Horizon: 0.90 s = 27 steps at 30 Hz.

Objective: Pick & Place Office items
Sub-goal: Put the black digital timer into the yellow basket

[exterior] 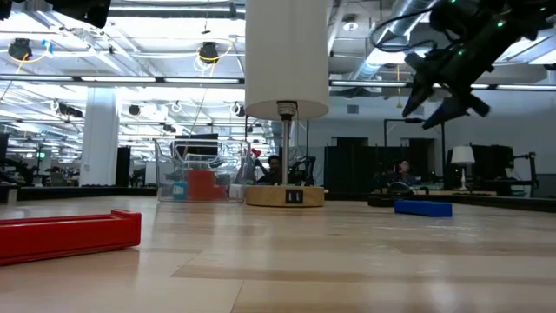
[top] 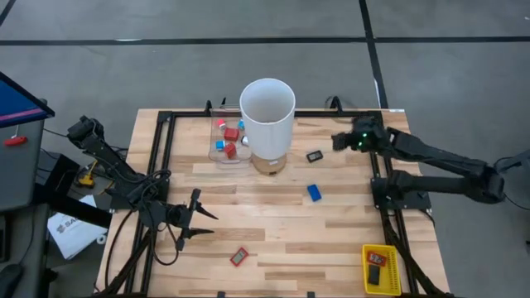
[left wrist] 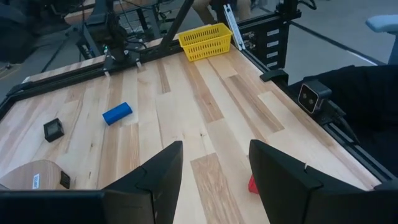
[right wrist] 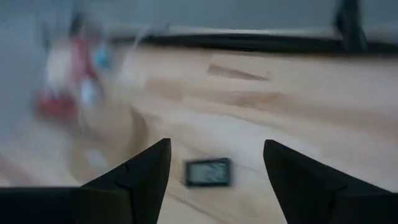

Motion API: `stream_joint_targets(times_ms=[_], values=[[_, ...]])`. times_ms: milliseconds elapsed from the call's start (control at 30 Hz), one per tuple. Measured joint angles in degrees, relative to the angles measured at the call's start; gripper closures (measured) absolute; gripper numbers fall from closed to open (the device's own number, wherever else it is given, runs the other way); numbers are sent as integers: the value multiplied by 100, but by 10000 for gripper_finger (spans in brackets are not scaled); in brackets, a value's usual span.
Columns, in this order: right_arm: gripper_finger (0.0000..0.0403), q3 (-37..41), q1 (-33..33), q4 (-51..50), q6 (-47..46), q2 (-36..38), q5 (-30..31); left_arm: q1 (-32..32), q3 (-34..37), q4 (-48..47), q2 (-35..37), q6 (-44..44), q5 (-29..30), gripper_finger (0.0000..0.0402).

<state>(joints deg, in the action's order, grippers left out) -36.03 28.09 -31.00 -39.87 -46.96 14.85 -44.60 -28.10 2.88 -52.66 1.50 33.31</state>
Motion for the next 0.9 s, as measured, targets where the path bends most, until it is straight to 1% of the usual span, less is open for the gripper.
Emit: stream_joint_targets(times_ms=[67,100,200,333,467,533,600,733,767,900], values=[[154,0,125,-8,-1233,101,-2,0,0,33,0,0,8,219],[154,2,143,-9,-1695,116,-10,0,0,53,0,0,16,219],[154,2,119,13,-2719,78,-247,0,0,115,0,25,19,219],[154,4,121,142,-3223,-108,-729,-2,0,110,0,29,17,219],[154,7,119,722,-4070,-261,-1349,-7,0,105,0,28,15,219],[154,6,107,1077,-4416,-328,-1378,-7,0,105,0,5,16,219],[154,4,46,1222,-4240,-401,-1368,-7,0,104,0,2,15,219],[154,4,-113,1146,-2711,-655,-1341,-7,0,104,0,36,12,219],[154,4,-151,1150,-2446,-761,-1332,-7,0,104,0,40,12,219],[154,4,-321,1206,-1975,-1217,-1340,-7,0,106,0,33,10,219]])
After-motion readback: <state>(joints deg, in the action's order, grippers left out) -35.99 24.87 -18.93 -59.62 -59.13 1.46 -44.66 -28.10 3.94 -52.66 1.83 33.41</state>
